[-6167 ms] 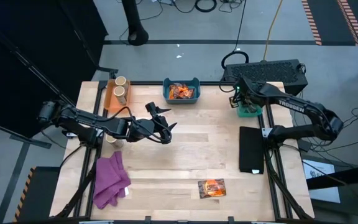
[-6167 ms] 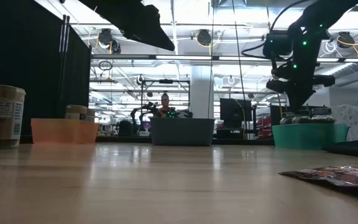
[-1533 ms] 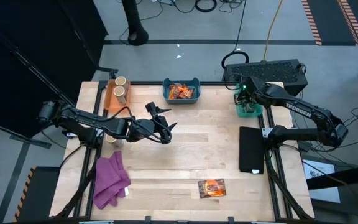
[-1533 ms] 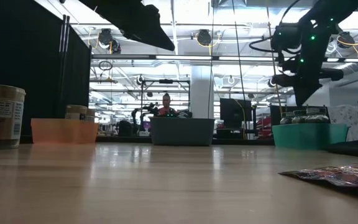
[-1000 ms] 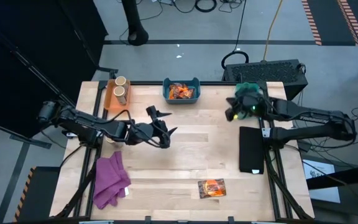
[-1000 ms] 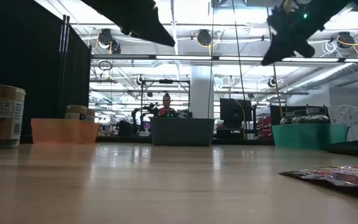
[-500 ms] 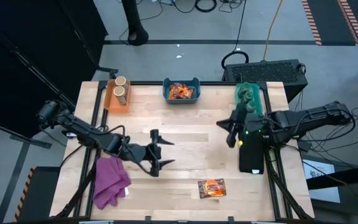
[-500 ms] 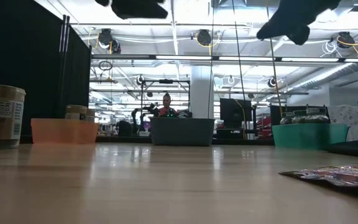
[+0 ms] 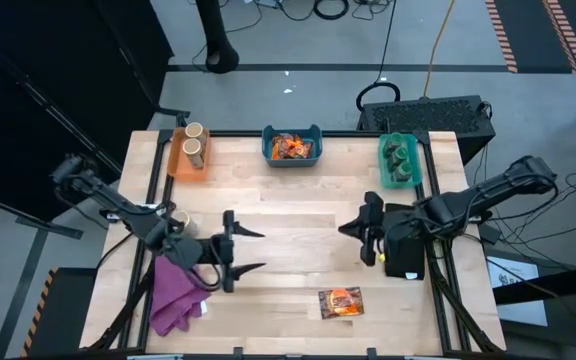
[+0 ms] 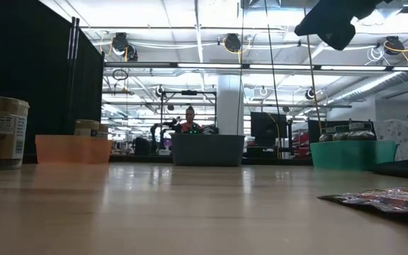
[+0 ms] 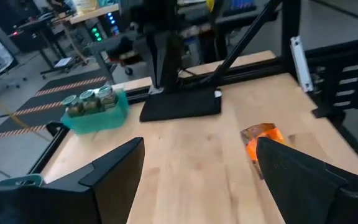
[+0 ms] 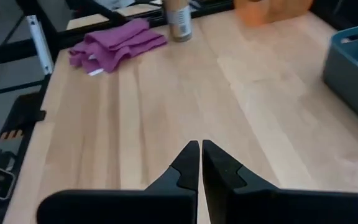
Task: Sort spices by type
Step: Put the gold seasoning bottle into the orange bin
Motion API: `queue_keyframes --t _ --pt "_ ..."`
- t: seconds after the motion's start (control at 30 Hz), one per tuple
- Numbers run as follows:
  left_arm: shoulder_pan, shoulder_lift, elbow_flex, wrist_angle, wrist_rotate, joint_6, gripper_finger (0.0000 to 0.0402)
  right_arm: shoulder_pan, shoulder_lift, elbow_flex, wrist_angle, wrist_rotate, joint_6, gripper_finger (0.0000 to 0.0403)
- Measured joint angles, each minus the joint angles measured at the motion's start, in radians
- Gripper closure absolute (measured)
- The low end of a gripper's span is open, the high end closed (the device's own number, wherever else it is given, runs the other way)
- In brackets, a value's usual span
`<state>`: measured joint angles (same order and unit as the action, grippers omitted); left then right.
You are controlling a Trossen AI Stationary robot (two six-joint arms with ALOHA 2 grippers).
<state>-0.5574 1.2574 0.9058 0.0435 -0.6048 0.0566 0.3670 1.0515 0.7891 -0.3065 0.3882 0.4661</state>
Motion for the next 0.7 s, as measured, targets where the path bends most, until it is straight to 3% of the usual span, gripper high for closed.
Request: queue_keyframes --t 0.33,0.57,0.7 --pt "-0.054 -0.04 0.0 -0.037 -0.001 0.0 0.0086 0.011 0.097 0.0 0.004 -0.041 0.019 0.0403" --pt "-0.054 -0.038 0.0 -0.08 -0.002 0.0 0.0086 0.013 0.183 0.0 -0.002 -0.183 0.055 0.0403" --pt "-0.054 -0.037 0.0 -0.1 -0.002 -0.023 0.0086 0.018 0.227 0.0 -0.002 -0.195 0.073 0.0403"
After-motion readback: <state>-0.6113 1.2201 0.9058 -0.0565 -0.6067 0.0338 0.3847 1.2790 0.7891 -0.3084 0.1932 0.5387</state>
